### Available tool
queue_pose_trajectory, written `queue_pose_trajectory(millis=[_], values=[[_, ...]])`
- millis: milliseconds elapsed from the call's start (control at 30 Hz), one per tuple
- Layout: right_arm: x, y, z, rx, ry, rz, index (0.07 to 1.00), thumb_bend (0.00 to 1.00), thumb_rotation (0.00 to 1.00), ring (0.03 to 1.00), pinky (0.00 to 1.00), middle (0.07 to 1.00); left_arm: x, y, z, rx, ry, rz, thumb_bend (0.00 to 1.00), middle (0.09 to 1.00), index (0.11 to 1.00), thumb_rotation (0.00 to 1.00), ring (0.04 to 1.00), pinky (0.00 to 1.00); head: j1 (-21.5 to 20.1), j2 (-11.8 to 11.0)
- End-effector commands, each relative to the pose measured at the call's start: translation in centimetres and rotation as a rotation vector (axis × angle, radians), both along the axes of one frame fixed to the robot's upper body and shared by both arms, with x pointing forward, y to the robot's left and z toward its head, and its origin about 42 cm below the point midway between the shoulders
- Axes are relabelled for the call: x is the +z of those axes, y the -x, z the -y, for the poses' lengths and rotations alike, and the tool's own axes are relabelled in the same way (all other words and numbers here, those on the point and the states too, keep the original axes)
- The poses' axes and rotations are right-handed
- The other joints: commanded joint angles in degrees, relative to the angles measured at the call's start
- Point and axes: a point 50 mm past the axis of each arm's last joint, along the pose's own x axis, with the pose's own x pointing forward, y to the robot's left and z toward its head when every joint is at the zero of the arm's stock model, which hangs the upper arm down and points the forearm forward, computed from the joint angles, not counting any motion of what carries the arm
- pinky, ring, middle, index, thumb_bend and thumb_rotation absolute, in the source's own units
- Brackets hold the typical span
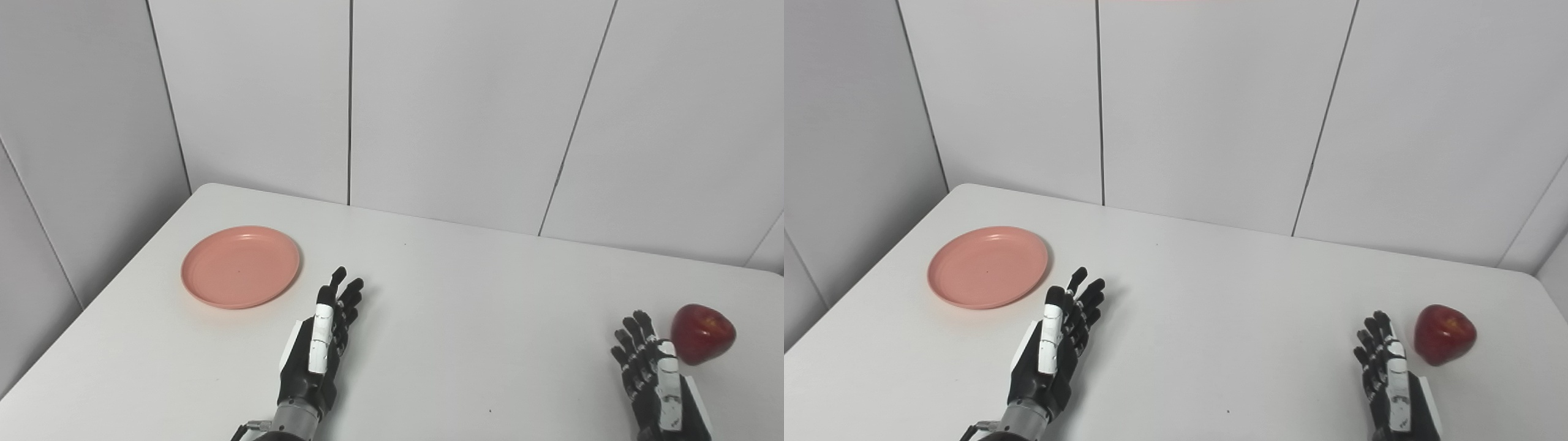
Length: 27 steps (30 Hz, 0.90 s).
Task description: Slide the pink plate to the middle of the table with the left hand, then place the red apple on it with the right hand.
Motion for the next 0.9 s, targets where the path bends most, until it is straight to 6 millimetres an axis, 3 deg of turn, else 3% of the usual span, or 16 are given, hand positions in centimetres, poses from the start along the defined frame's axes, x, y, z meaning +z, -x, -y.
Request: queue_pose_trajectory(millis=[0,400,867], values=[[-2.3,1.4,-0.5,0.003,-0.025,-0.043,0.984,0.84,1.0,0.984,1.0,0.983,3.1,-1.3,-0.5,-0.023,-0.009,0.109,0.93,0.922,0.938,0.99,0.963,1.0,-0.03,0.06],[-1.9,1.6,-0.6,0.004,-0.027,-0.038,0.986,0.85,1.0,0.985,1.0,0.983,9.5,-4.5,-3.6,-0.02,-0.061,0.22,0.98,0.925,0.955,1.0,0.957,1.0,-0.24,0.64],[-1.9,1.5,-1.0,0.002,-0.029,-0.04,0.982,0.86,1.0,0.982,1.0,0.978,12.6,-8.1,-9.6,0.006,-0.151,0.281,1.0,0.881,0.896,0.99,0.9,0.99,-0.54,0.63]])
